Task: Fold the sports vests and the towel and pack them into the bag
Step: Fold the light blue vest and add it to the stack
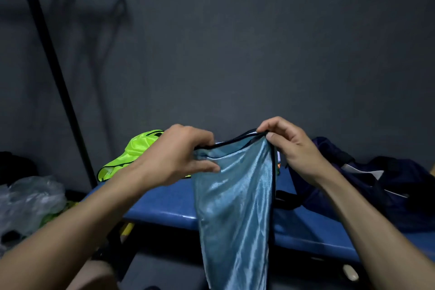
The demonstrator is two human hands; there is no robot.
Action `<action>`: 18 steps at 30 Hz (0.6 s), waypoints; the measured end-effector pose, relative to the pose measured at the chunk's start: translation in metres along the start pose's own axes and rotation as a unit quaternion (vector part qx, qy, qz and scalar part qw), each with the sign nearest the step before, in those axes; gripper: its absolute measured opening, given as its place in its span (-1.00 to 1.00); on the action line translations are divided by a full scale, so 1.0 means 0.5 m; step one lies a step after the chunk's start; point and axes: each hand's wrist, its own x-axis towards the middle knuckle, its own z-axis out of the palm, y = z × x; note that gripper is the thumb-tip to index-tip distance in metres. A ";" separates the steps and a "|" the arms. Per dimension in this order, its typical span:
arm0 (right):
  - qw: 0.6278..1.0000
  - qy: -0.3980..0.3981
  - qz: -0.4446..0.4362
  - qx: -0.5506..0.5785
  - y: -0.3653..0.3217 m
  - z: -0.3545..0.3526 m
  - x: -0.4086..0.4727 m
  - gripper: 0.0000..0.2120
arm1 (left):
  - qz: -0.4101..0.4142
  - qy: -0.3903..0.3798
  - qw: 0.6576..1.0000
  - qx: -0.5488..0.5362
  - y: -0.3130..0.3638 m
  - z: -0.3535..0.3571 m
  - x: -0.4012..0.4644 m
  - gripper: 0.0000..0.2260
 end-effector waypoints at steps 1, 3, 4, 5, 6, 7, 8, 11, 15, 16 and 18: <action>1.000 0.003 -0.009 -0.007 -0.002 -0.001 -0.001 -0.79 | -0.022 -0.019 0.998 -0.050 -0.004 -0.002 0.003 -0.63; 0.999 0.009 -0.027 -0.018 -0.006 -0.002 -0.002 -0.80 | -0.059 -0.044 0.987 -0.145 -0.007 0.001 0.001 -0.69; 0.999 0.011 -0.039 -0.025 -0.008 -0.002 -0.002 -0.81 | -0.067 -0.047 0.980 -0.179 -0.003 0.005 -0.003 -0.72; 0.998 0.014 -0.051 -0.033 -0.008 -0.002 -0.002 -0.81 | -0.065 -0.039 0.977 -0.198 0.000 0.009 -0.008 -0.75; 0.997 0.018 -0.061 -0.040 -0.008 -0.003 -0.002 -0.82 | -0.057 -0.026 0.977 -0.204 0.003 0.014 -0.013 -0.79; 0.996 0.022 -0.068 -0.046 -0.007 -0.003 -0.002 -0.83 | -0.050 -0.015 0.978 -0.203 0.008 0.019 -0.016 -0.82; 0.996 0.027 -0.073 -0.049 -0.006 -0.003 -0.002 -0.84 | -0.046 -0.009 0.977 -0.208 0.012 0.023 -0.018 -0.85; 0.993 0.037 -0.092 -0.066 -0.006 -0.001 -0.001 -0.77 | -0.054 -0.034 0.974 -0.218 0.008 0.036 -0.020 -0.91; 0.993 0.023 -0.094 -0.067 -0.013 0.004 -0.001 -0.76 | -0.078 -0.058 0.979 -0.180 0.007 0.055 -0.016 -0.76; 0.994 0.017 -0.092 -0.064 -0.016 0.005 -0.002 -0.76 | -0.092 -0.055 0.978 -0.179 0.006 0.061 -0.014 -0.76; 0.994 0.005 -0.094 -0.063 -0.024 0.006 -0.003 -0.74 | -0.124 -0.039 0.973 -0.192 0.005 0.069 -0.006 -0.78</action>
